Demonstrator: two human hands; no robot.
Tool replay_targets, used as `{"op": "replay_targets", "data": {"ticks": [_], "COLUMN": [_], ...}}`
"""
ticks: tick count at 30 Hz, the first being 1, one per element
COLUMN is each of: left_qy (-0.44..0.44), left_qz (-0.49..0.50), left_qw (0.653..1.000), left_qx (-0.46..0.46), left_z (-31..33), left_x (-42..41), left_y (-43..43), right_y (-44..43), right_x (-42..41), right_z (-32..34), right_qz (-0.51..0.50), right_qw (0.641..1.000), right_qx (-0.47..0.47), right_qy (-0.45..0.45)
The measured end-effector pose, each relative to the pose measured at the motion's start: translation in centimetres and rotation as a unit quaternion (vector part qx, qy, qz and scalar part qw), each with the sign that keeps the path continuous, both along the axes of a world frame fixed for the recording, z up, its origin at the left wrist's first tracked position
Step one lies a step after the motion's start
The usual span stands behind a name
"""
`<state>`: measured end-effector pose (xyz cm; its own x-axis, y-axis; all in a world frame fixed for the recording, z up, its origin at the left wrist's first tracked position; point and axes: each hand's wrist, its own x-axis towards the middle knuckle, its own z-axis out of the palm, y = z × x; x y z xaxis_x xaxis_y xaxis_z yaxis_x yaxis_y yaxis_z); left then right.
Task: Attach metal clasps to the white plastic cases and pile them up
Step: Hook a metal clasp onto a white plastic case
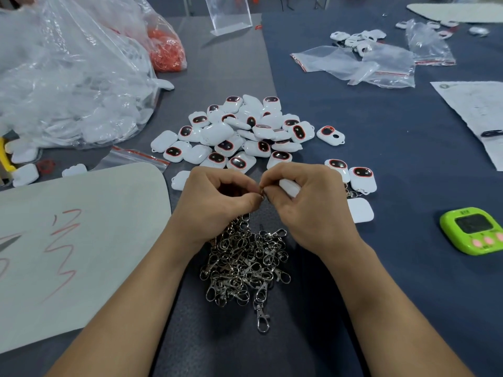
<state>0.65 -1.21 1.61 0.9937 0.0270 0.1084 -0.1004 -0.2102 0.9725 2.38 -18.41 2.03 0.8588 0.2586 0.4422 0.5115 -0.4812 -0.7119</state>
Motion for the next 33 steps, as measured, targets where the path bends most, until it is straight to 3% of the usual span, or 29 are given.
{"op": "replay_targets", "data": {"ticks": [14, 16, 19, 23, 26, 33], "left_qy": [-0.039, -0.092, -0.161, -0.183, -0.148, -0.094], "left_qz": [0.056, 0.105, 0.157, 0.052, -0.002, -0.023], "left_qw": [0.997, 0.985, 0.937, 0.886, 0.9, 0.933], "left_qx": [0.037, 0.105, 0.266, 0.422, 0.409, 0.345], "left_z": [-0.3, -0.3, -0.3, -0.6, -0.5, -0.8], "left_x": [-0.2, -0.4, -0.4, -0.3, -0.3, 0.2], "left_y": [-0.5, -0.7, -0.5, -0.5, -0.9, -0.7], "right_y": [0.2, 0.4, 0.4, -0.3, -1.0, -1.5], "right_x": [0.0, 0.2, 0.9, 1.7, 1.9, 1.8], "right_z": [0.1, -0.1, -0.4, 0.3, 0.7, -0.1], "right_qz": [0.005, -0.034, -0.115, -0.139, -0.081, -0.052], "right_qw": [1.0, 0.997, 0.972, 0.901, 0.874, 0.926], "right_qx": [0.014, 0.035, 0.074, 0.232, 0.29, 0.173], "right_qy": [0.019, 0.067, 0.19, 0.34, 0.381, 0.332]}}
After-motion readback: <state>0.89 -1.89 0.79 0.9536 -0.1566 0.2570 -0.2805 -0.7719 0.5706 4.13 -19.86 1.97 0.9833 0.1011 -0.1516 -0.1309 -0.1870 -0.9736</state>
